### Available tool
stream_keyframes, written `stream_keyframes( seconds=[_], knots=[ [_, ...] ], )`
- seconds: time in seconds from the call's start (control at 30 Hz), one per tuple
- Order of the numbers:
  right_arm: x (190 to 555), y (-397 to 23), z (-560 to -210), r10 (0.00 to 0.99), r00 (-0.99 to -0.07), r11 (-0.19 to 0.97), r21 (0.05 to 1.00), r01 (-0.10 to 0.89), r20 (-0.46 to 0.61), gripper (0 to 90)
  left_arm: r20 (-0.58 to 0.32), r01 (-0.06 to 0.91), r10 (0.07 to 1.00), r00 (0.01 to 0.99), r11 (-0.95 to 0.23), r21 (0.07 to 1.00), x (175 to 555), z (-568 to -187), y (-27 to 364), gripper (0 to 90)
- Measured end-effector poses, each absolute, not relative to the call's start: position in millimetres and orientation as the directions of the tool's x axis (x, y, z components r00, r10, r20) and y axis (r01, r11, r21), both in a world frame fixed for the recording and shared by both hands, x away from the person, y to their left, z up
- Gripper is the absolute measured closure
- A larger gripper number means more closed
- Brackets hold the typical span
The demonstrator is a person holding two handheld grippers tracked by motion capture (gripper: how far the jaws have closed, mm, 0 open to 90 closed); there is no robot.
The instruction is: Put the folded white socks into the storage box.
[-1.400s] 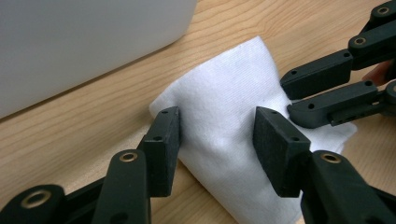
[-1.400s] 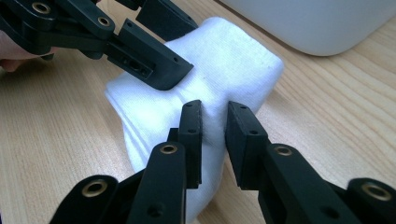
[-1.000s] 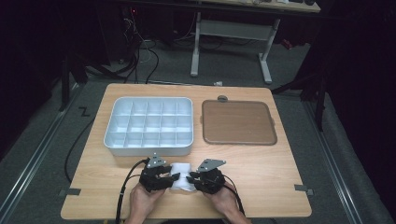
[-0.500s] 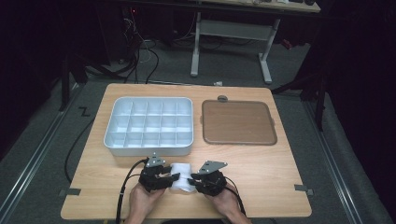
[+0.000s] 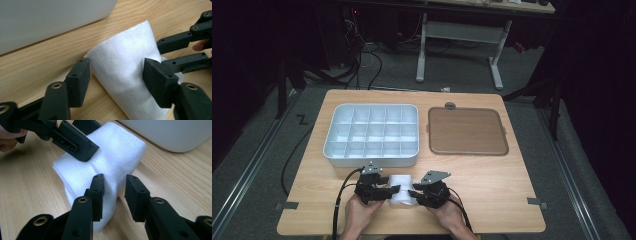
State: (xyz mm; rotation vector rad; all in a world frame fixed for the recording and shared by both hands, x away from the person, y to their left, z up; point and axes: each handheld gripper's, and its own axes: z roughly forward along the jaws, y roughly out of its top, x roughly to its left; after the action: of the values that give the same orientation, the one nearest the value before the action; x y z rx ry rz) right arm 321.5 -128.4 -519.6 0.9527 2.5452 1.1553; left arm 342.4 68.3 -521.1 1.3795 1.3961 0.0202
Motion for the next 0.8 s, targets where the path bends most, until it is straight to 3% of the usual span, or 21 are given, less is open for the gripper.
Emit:
stream_keyframes(
  seconds=[0.33, 0.6, 0.8],
  knots=[
    [315, -146, -504, 0.65, -0.752, 0.414, 0.776, 0.476, 0.114, 62.2, -0.66, 0.672, 0.694, 0.286, 0.347, 0.655, 342, -505, 63, 29.4],
    [317, -169, -501, 0.7, -0.71, 0.402, 0.779, 0.481, 0.077, 61.6, -0.626, 0.673, 0.742, 0.239, 0.339, 0.658, 346, -511, 60, 30.7],
    [320, -205, -505, 0.779, -0.625, 0.367, 0.78, 0.506, 0.04, 58.0, -0.642, 0.693, 0.731, 0.229, 0.34, 0.635, 346, -517, 59, 35.6]
  ],
)
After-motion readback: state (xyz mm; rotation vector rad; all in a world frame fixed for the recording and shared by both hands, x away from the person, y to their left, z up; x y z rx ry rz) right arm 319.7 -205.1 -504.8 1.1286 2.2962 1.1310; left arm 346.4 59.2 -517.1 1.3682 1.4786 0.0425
